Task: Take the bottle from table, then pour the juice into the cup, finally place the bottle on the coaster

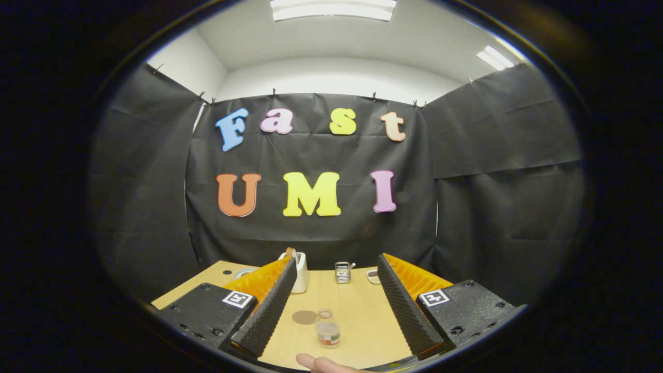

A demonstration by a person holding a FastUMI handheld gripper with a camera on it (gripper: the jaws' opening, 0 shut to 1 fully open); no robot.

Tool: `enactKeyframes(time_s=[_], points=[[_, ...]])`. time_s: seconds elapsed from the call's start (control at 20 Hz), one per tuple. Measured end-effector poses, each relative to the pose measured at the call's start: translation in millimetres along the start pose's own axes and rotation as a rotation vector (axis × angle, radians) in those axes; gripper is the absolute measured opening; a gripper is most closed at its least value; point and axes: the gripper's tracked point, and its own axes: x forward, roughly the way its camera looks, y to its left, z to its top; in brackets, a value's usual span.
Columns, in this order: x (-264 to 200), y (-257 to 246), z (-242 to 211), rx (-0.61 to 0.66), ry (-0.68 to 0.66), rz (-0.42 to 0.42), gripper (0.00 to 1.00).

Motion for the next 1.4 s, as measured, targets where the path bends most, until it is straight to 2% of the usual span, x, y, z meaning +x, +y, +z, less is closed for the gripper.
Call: enactKeyframes(time_s=[0.3,0.8,1.0,1.4], points=[[-8,-13,13,-0.001,-0.016,-0.038,1.00],[-20,2,17,-0.010,-0.021,-0.015,1.00],[-13,3,6,-0.015,-0.023,-0.031,1.00],[13,8,-56,-0.009,0.041,-0.019,1.00]])
